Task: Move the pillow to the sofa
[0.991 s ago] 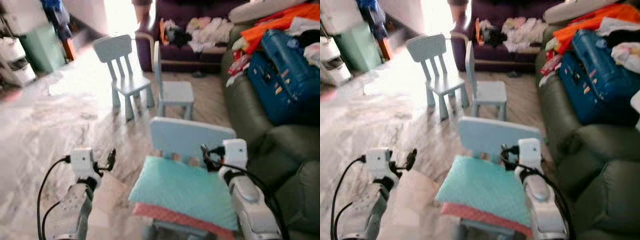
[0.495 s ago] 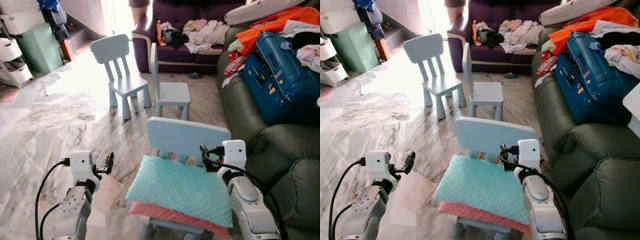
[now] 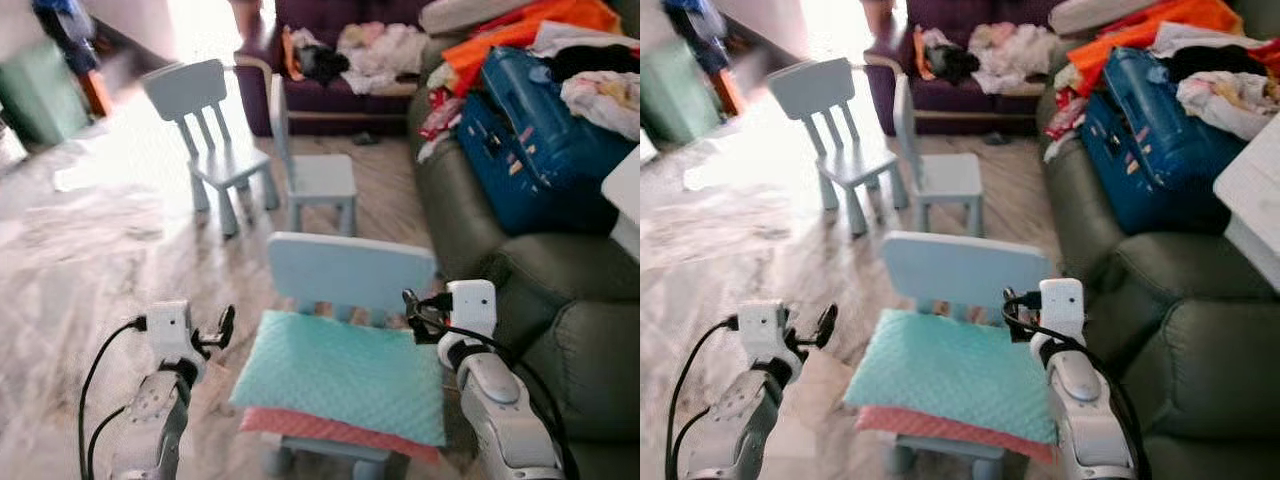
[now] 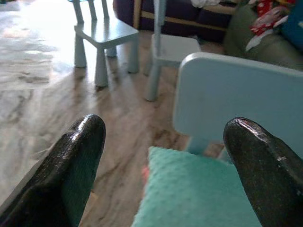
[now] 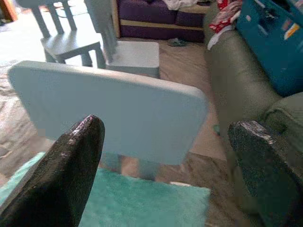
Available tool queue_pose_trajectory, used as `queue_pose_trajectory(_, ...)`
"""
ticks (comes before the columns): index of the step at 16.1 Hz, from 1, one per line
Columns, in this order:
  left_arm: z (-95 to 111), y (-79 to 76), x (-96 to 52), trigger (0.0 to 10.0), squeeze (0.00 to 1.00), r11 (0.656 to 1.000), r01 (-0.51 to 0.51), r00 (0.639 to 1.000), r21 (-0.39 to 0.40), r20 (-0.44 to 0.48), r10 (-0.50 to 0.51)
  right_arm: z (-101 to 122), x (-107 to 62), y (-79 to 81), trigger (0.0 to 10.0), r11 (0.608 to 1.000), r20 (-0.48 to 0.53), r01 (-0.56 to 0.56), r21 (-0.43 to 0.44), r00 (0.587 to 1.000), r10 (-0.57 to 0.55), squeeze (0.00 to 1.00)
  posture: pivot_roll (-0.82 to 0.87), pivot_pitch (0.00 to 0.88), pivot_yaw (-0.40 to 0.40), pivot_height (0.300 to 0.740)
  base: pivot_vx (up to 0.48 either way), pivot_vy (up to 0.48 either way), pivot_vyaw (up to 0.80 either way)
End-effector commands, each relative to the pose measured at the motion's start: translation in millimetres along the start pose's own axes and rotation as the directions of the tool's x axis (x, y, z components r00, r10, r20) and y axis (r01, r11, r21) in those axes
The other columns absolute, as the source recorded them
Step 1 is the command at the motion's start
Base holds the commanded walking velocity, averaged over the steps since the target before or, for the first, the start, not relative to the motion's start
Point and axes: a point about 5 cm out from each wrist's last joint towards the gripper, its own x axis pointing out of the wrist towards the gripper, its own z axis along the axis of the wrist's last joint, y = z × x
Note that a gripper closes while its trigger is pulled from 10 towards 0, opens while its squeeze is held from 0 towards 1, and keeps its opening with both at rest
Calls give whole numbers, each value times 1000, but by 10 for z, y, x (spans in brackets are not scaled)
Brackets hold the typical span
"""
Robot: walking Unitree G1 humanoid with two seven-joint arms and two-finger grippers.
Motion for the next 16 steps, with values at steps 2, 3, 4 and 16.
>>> queue_pose_trajectory(2,-39,48,-25,10000,0,1000,-15,1000,-2,-22,15,42,8,19,10000,1000,13,-7,3,1000,7,0,-62,44,19,740,0,0,0)
queue_pose_trajectory(3,-39,41,-23,10000,0,1000,-11,1000,-1,-21,11,44,10,15,10000,1000,12,-7,2,1000,7,0,-63,44,17,740,0,0,0)
queue_pose_trajectory(4,-39,37,-21,10000,0,1000,-9,1000,-3,-21,9,45,11,13,10000,1000,12,-7,2,1000,7,0,-63,43,17,740,0,0,0)
queue_pose_trajectory(16,-79,33,-42,10000,0,1000,-11,999,7,-32,11,48,17,1,10000,1000,10,-14,5,1000,14,0,-62,38,11,740,0,-140,0)
